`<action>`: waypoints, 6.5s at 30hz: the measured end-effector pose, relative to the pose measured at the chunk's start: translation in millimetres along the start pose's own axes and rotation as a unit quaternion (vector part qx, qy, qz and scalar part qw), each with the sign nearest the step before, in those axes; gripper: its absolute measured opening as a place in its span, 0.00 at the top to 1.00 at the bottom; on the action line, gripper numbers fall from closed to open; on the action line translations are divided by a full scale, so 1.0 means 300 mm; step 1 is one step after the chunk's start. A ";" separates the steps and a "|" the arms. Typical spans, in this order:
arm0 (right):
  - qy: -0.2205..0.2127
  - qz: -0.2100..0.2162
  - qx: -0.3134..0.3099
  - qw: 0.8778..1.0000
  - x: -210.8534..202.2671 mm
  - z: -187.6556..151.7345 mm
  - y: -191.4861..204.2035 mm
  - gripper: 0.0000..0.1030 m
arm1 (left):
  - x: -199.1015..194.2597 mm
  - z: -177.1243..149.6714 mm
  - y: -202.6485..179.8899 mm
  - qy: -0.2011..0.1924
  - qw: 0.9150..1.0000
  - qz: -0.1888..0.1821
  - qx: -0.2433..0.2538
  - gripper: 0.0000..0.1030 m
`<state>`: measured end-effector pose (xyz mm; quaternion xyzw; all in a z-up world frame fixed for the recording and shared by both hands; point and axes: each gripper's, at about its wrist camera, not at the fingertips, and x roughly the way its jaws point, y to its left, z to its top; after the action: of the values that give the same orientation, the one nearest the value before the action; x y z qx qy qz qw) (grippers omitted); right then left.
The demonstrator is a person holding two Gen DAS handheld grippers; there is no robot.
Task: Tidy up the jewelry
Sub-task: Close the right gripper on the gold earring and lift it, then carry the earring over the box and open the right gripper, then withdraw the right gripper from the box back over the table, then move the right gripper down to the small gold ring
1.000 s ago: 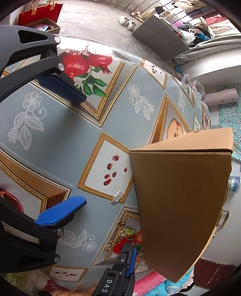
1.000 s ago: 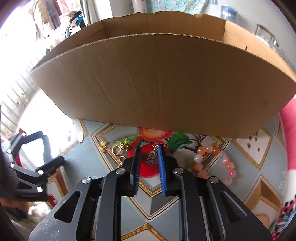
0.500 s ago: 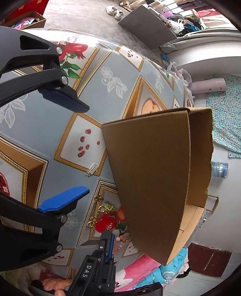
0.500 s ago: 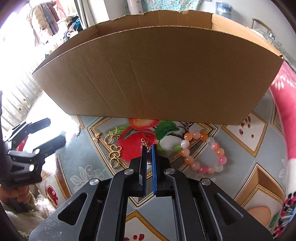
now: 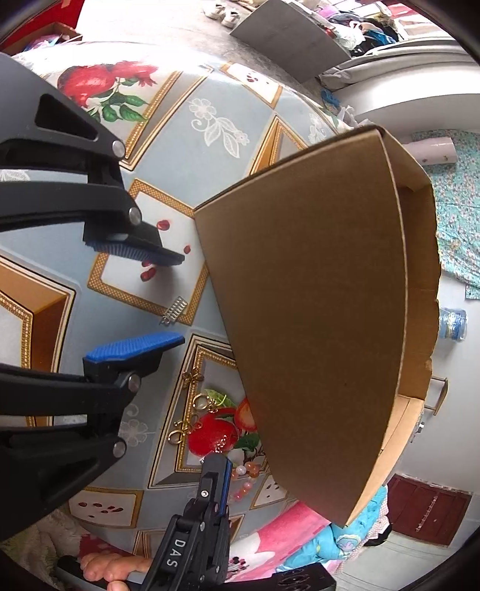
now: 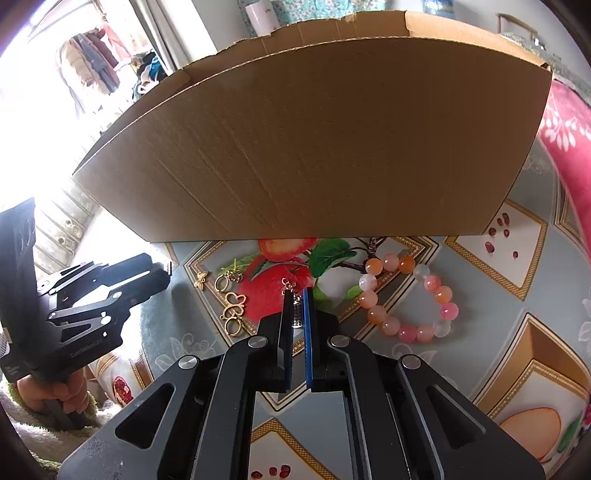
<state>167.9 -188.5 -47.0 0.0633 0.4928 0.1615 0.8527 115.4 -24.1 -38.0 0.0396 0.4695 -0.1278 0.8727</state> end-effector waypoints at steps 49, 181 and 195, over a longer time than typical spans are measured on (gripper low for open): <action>-0.029 -0.011 -0.037 0.999 -0.049 -0.041 0.091 0.76 | -0.078 -0.004 -0.053 -0.036 0.998 0.008 0.057 0.87; 0.019 -0.034 -0.148 0.988 0.078 -0.074 0.347 0.92 | 0.005 -0.050 0.003 0.020 0.999 0.017 0.033 0.20; 0.009 -0.028 -0.093 0.995 0.029 -0.100 0.230 0.93 | -0.020 0.004 -0.133 -0.029 0.995 -0.054 0.083 0.61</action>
<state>131.5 -122.2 -50.9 -0.0316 0.4849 0.1834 0.8545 102.8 -61.7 -30.4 0.0827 0.4331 -0.2145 0.8715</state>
